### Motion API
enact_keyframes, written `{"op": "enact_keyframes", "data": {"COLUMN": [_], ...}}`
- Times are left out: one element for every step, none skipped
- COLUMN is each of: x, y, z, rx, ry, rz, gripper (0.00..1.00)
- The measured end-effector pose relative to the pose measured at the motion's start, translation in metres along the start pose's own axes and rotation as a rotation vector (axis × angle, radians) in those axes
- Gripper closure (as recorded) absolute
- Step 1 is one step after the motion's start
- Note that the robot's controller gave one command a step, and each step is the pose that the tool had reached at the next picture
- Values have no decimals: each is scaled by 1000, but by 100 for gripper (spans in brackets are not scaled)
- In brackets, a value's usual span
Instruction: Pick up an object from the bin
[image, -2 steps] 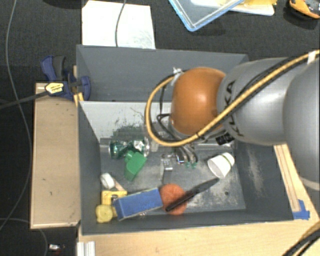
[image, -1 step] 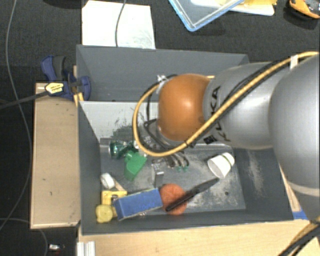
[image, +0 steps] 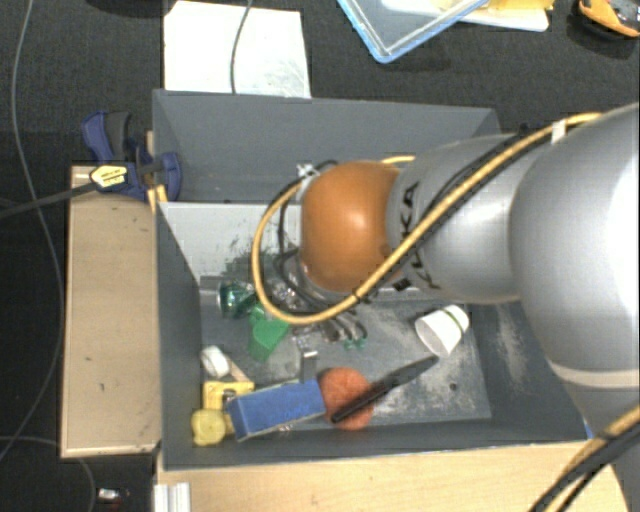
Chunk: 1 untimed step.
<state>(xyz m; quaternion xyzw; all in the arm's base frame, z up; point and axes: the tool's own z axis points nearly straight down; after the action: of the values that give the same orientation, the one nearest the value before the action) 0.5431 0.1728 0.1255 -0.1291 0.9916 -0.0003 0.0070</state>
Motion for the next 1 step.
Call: {"op": "enact_keyframes", "data": {"x": [-31], "y": [-41], "z": [3], "rx": [-2], "ry": [-8], "rz": [273], "gripper": [0]}}
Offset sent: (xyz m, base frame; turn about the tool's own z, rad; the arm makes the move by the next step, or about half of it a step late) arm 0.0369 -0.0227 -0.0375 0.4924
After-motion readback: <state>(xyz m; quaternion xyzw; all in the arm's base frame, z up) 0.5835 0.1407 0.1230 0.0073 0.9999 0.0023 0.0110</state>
